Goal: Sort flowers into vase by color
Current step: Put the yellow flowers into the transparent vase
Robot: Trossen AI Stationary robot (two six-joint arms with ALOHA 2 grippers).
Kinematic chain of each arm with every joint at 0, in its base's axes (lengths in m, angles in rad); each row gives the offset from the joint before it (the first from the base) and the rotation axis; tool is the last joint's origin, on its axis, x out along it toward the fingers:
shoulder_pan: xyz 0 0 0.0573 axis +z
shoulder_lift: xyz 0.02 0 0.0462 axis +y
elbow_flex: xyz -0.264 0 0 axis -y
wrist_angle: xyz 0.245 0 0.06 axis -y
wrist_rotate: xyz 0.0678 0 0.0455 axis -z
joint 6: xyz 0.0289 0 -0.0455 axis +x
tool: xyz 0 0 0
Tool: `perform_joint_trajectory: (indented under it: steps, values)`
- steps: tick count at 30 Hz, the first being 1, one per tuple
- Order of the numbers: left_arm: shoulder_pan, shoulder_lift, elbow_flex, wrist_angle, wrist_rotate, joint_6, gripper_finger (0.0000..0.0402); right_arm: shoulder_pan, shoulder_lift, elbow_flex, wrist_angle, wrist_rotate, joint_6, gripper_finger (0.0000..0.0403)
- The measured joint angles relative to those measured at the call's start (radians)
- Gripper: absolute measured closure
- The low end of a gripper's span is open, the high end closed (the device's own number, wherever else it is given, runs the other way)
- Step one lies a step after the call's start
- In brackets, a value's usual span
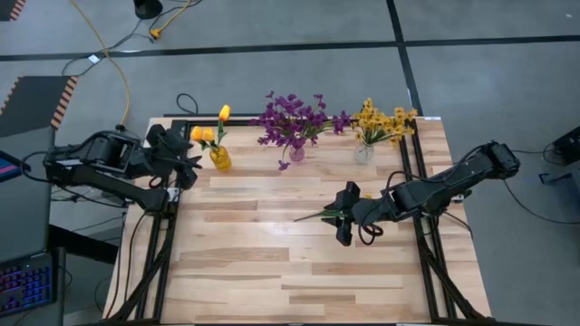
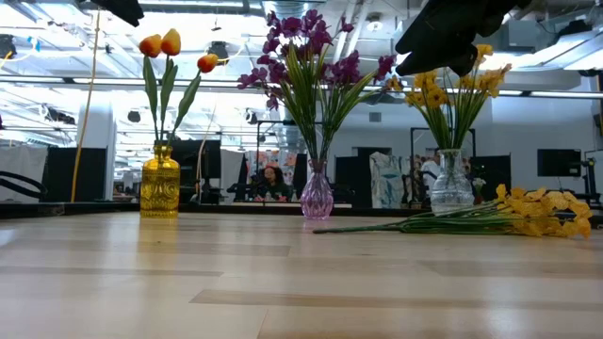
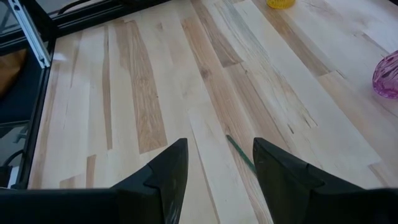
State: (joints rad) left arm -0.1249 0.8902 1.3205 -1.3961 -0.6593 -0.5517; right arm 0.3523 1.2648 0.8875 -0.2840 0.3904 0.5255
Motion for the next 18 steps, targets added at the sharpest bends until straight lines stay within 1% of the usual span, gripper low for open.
perform_joint_trajectory:
  steps: [6,10,14,18]
  values:
    - [-0.024,0.000,0.000,0.093,0.000,0.049,0.0219,0.000,-0.003,0.000,0.000,-0.001,0.000,0.0196]
    - [-0.047,0.016,0.000,0.181,0.001,0.101,0.0219,0.002,-0.003,0.000,0.000,-0.023,0.000,0.0196]
    - [-0.078,0.057,0.001,0.271,0.008,0.152,0.0219,0.002,-0.003,0.000,0.000,-0.052,0.000,0.0196]
    - [-0.114,0.128,0.001,0.352,0.020,0.210,0.0219,0.002,-0.007,0.000,-0.002,-0.053,0.000,0.0196]
